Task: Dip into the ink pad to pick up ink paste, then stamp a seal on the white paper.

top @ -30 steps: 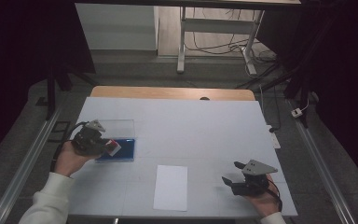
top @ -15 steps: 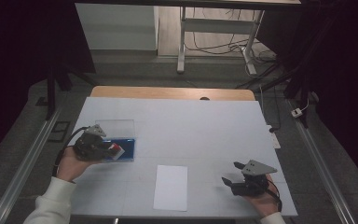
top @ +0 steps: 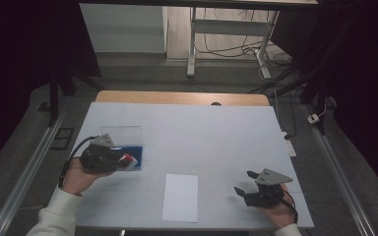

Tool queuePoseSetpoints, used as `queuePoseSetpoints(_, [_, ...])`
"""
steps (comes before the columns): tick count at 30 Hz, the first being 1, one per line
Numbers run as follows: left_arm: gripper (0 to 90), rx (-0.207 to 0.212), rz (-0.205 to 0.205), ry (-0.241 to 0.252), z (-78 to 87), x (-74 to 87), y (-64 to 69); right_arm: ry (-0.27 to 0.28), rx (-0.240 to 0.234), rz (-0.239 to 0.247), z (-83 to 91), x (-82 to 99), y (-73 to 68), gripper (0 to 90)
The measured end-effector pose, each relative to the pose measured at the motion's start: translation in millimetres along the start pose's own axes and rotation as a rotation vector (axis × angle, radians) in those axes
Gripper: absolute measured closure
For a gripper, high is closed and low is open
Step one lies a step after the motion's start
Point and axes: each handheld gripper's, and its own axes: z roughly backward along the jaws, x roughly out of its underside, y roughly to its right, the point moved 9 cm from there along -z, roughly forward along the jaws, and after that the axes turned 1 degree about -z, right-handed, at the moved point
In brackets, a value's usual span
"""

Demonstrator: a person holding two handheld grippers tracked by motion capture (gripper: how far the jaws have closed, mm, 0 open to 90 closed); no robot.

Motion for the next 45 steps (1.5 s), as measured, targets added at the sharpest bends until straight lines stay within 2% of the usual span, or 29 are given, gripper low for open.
queuePoseSetpoints(7, [70.2,0.015,-0.046,0.017,-1.6,-11.8,15.6,-0.003,0.0,0.002,0.4,0.5,0.4,23.7])
queuePoseSetpoints(22, [70.2,0.054,-0.104,0.043,-11.1,-30.1,45.4,0.008,0.01,0.0,3.3,-0.2,1.6,23.8])
queuePoseSetpoints(30, [70.1,0.094,-0.133,0.052,-15.2,-37.8,62.4,0.011,0.01,0.0,2.7,-0.3,1.0,23.9])
queuePoseSetpoints(45, [70.2,0.146,-0.188,0.006,-30.7,-41.5,87.8,0.006,0.009,0.002,2.7,0.3,0.2,24.0])
